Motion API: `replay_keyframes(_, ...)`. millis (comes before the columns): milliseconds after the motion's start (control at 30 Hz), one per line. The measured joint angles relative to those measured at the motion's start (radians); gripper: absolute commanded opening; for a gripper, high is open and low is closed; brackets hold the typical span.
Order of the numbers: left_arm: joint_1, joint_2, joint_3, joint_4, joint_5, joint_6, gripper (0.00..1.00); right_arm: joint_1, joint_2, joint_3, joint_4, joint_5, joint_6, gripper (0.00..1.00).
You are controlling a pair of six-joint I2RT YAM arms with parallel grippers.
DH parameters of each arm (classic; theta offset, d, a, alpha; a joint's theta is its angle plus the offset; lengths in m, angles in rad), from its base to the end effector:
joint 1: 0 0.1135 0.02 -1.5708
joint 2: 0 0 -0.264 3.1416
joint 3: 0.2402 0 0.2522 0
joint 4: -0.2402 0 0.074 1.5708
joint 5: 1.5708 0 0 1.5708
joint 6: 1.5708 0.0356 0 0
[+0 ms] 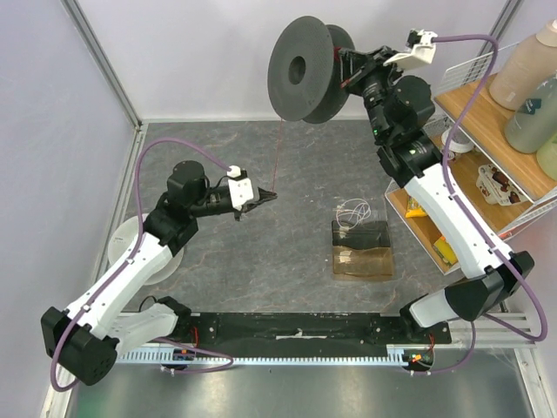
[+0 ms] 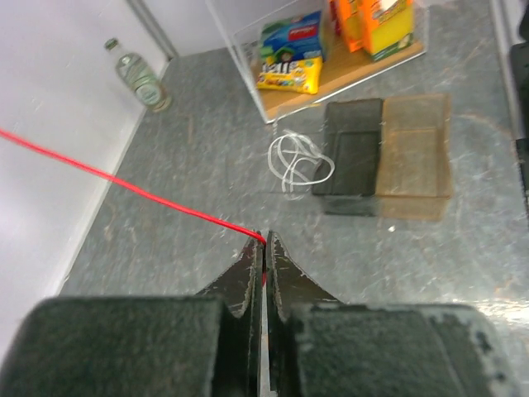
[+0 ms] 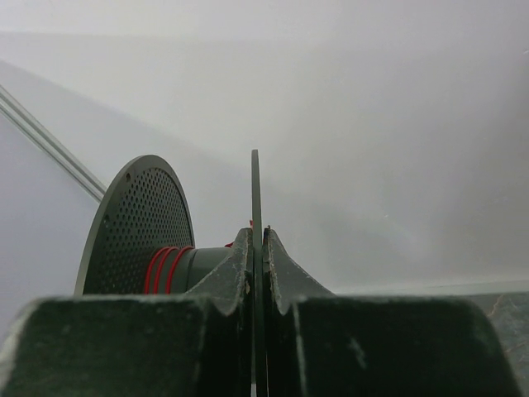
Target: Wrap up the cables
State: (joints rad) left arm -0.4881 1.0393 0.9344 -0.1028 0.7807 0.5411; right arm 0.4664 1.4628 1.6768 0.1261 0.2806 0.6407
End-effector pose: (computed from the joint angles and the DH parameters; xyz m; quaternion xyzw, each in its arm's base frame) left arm 0.1943 -0.1315 0.3546 0.5622 0.5072 -0.2800 0.5902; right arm 0.2904 0.1352 0.5227 0.1635 0.5595 0.3564 0.7302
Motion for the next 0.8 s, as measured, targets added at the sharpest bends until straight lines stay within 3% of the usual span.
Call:
replay_keyframes(433, -0.233, 0.011, 0.084, -0.071, -0.111, 0.005, 0.02, 0.203, 0.125, -0.008, 0.081, 0.171, -0.349, 0.0)
replay_keyframes(800, -0.295, 0.071, 0.307, -0.186, -0.194, -0.005, 0.02, 0.254, 0.033, -0.432, 0.43, -0.046, -0.711, 0.0)
